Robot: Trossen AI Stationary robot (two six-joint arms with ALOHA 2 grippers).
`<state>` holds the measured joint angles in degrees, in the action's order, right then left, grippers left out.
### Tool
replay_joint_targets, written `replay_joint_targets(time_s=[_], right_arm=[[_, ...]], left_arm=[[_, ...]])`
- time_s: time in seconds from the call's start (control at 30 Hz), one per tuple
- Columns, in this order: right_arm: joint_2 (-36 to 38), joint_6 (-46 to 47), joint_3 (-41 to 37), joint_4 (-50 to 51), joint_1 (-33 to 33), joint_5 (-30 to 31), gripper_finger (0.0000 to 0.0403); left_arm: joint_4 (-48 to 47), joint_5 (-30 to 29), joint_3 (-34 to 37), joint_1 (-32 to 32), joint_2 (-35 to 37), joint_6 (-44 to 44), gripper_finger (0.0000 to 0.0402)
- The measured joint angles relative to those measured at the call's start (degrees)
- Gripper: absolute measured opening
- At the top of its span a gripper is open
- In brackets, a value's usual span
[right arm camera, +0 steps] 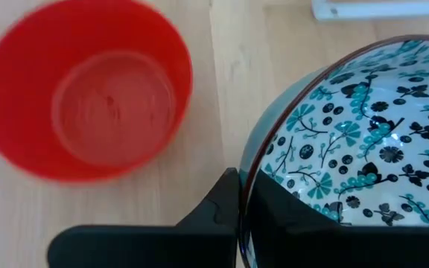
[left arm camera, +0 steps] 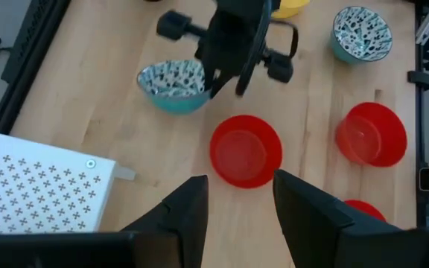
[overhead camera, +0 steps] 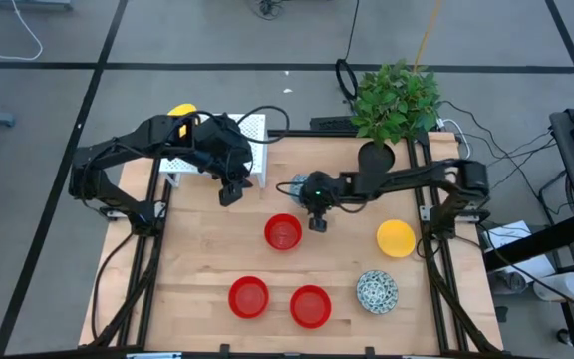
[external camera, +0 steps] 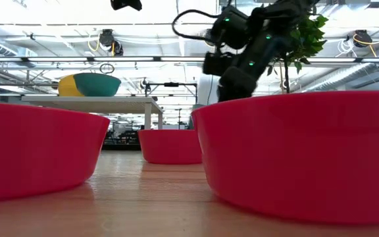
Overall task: Pick & Place Mini bowls
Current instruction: Move the green patterned bowl to the top center of the table
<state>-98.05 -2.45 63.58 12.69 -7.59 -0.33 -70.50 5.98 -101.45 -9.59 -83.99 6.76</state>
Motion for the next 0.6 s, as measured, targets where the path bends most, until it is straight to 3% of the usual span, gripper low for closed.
replay_joint_targets(time_s=[0.33,0.6], right_arm=[[-9.6,-1.3,11.1,9.1,-0.1,0.2,0.0004],[-10.9,0.5,11.8,6.6,0.2,0.4,0.0028]], left_arm=[[-0.1,0.0,0.0,0.4,0.0,1.3,0.0154],[-2.1,-0.1,0.0,0.6,0.0,1.3,0.0154]])
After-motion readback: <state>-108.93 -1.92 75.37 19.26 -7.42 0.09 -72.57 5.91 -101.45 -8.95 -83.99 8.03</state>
